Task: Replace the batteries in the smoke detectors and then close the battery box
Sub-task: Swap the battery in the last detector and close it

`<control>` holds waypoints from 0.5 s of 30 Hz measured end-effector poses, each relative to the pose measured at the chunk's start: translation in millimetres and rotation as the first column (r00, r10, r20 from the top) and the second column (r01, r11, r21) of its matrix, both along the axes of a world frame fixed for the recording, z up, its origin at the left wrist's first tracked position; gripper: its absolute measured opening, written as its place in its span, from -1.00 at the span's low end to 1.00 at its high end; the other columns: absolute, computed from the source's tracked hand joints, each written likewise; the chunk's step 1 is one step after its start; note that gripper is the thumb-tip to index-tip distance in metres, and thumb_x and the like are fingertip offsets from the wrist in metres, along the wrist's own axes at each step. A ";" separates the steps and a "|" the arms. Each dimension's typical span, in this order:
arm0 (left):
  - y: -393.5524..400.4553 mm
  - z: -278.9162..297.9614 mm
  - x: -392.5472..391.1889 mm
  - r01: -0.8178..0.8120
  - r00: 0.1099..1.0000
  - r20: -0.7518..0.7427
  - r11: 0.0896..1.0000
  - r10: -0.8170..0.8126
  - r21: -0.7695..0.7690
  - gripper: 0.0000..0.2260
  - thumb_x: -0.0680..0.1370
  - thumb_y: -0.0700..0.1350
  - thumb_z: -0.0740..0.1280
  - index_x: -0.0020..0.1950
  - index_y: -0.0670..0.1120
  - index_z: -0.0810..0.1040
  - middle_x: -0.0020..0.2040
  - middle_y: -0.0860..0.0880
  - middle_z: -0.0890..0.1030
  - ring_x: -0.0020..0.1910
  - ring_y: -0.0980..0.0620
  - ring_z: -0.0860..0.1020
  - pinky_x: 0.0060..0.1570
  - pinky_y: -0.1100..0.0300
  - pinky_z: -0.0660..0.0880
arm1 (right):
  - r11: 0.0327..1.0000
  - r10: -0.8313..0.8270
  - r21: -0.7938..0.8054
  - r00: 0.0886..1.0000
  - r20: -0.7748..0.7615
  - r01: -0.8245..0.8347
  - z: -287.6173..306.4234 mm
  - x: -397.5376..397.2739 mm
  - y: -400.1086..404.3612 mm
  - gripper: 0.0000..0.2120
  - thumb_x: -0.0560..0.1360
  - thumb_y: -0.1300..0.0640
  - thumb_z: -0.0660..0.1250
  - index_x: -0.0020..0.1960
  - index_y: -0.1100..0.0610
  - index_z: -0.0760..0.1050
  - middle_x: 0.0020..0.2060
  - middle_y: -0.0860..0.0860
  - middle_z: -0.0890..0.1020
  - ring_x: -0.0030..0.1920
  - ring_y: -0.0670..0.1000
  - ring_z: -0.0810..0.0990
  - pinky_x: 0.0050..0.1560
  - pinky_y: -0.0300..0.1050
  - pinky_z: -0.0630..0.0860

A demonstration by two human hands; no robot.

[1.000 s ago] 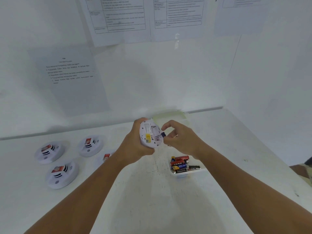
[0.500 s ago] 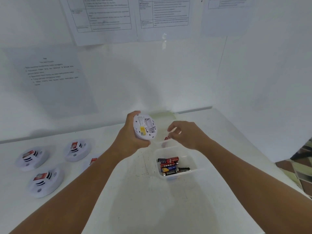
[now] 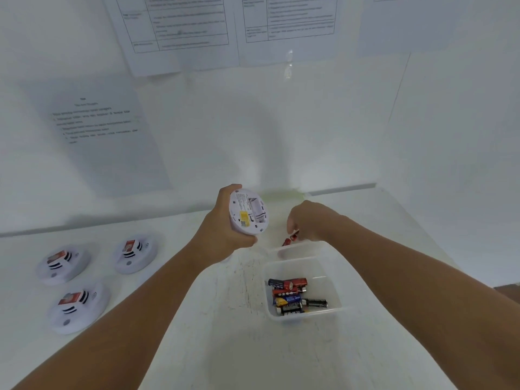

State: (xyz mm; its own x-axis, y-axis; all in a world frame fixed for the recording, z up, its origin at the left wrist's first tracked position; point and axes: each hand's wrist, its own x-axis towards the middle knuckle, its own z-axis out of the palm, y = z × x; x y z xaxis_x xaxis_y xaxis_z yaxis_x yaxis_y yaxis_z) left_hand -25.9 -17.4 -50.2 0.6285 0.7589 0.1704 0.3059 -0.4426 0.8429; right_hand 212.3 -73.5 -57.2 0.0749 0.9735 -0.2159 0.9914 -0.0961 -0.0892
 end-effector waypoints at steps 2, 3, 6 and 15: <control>2.7 -2.1 1.8 -0.004 1.000 -0.001 1.000 0.004 -0.003 -0.05 0.31 -0.31 0.63 0.50 0.21 0.20 0.29 0.23 0.47 0.23 0.13 0.55 0.07 0.13 0.65 | 0.999 0.039 -0.016 0.998 0.053 -0.039 -3.9 1.4 3.2 -0.77 0.50 0.27 0.42 0.07 0.01 0.71 0.04 -0.05 0.70 -0.04 0.00 0.61 -0.07 -0.15 0.52; 3.6 -3.2 2.7 -0.005 1.000 -0.001 1.000 0.005 -0.004 -0.05 0.32 -0.31 0.63 0.50 0.21 0.20 0.28 0.24 0.47 0.23 0.13 0.55 0.06 0.15 0.65 | 0.999 0.046 -0.012 0.997 0.069 -0.045 -6.5 2.2 4.2 -0.78 0.49 0.28 0.41 0.01 0.00 0.71 0.00 -0.06 0.70 -0.05 0.01 0.63 -0.08 -0.13 0.55; 6.2 -7.1 4.4 -0.013 1.000 -0.008 1.000 0.013 -0.005 -0.05 0.32 -0.31 0.64 0.49 0.21 0.19 0.28 0.23 0.48 0.23 0.11 0.55 0.06 0.20 0.64 | 0.998 0.065 0.012 0.993 0.094 -0.066 -11.2 4.6 4.9 -0.83 0.51 0.24 0.39 -0.06 -0.02 0.66 -0.06 -0.09 0.66 -0.04 0.03 0.64 -0.07 -0.07 0.60; 13.0 -13.5 1.8 -0.029 1.000 -0.005 1.000 0.029 -0.010 -0.06 0.30 -0.29 0.65 0.46 0.24 0.22 0.29 0.17 0.51 0.24 0.03 0.57 0.06 0.07 0.67 | 0.921 0.042 0.353 0.860 -0.508 0.164 0.7 4.7 -3.1 -0.88 0.62 0.06 0.30 0.11 -0.08 0.58 -0.09 -0.16 0.64 -0.18 -0.03 0.66 -0.29 -0.33 0.45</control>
State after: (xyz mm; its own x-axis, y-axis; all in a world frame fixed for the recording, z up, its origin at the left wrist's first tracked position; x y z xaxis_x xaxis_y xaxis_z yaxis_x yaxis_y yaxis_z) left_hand -24.1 -4.4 -63.7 0.6074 0.7782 0.1594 0.3227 -0.4251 0.8457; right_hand 217.0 -76.6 -56.4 0.1197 0.9835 0.1359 0.7943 -0.0128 -0.6074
